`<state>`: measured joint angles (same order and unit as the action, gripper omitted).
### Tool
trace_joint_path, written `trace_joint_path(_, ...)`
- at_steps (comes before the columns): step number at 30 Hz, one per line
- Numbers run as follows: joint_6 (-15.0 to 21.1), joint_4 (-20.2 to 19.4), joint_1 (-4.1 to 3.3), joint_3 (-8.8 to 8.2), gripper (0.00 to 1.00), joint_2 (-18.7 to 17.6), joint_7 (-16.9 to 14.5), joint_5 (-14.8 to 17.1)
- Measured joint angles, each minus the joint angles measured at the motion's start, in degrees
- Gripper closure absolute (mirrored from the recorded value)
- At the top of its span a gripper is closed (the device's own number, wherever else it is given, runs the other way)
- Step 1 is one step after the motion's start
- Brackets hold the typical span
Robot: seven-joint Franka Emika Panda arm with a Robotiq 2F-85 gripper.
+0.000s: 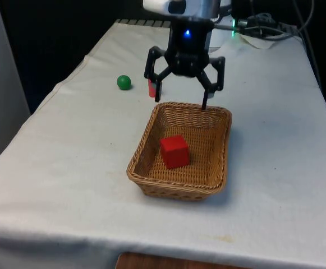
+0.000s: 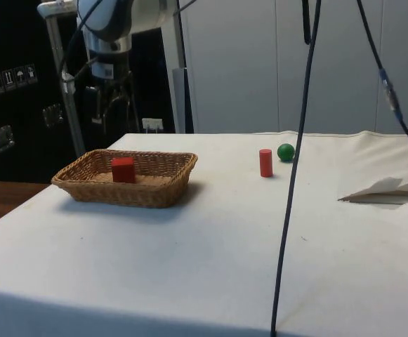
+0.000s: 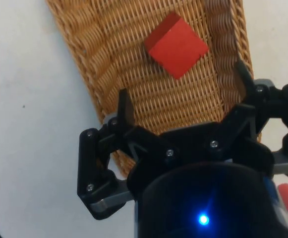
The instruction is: Pick up the object to the left of the cylinder and place it into the basket.
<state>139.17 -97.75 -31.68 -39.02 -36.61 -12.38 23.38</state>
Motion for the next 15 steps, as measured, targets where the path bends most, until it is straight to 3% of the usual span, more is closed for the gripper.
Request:
trace_joint_path(7, -2.52, -0.74, -0.63, -0.74, 0.0, 3.21, -0.06, -1.66)
trace_joint_path(15, -2.41, -3.38, -1.03, -0.74, 0.0, 6.3, -0.11, -2.69)
